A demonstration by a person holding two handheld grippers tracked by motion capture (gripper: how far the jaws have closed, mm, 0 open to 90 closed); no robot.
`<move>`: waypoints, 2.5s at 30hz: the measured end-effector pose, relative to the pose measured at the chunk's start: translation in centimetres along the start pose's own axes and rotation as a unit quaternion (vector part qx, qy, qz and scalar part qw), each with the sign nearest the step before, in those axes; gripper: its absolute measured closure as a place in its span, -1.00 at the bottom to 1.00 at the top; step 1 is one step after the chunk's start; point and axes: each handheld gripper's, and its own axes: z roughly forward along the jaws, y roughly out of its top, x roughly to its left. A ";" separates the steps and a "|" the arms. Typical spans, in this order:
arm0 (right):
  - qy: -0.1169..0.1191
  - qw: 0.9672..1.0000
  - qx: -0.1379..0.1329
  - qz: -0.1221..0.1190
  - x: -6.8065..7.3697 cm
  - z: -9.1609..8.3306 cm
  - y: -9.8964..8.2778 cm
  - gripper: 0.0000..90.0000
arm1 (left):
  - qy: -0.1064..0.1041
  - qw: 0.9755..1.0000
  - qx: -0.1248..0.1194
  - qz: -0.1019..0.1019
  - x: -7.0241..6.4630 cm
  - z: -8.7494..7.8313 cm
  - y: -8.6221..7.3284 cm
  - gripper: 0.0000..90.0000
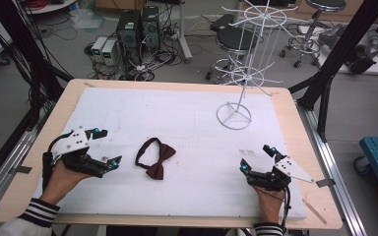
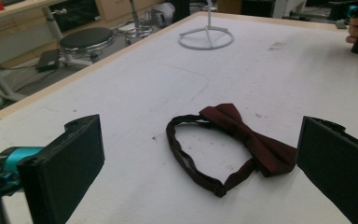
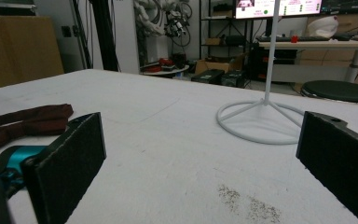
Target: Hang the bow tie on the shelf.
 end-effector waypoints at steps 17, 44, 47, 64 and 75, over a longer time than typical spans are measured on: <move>0.000 1.000 0.000 0.000 0.0 0.0 0.0 -0.99 | -0.048 0.996 0.067 0.016 -1.9 4.5 1.8 -0.96; 0.001 1.000 0.000 0.000 0.0 0.0 0.0 -0.99 | -0.085 0.971 0.220 0.028 -3.7 10.7 0.8 -0.96; 0.001 1.000 0.001 0.000 0.0 0.0 0.0 -0.99 | -0.084 0.969 0.230 0.021 -3.8 11.2 0.6 -0.91; 0.000 1.000 0.000 -0.003 0.0 0.0 0.0 -0.99 | -0.109 0.952 0.287 -0.006 -4.1 12.3 -0.2 -0.37; 0.001 1.000 0.002 0.001 0.1 0.0 0.0 -0.99 | -0.121 0.948 0.295 -0.008 -4.2 12.3 -0.2 0.35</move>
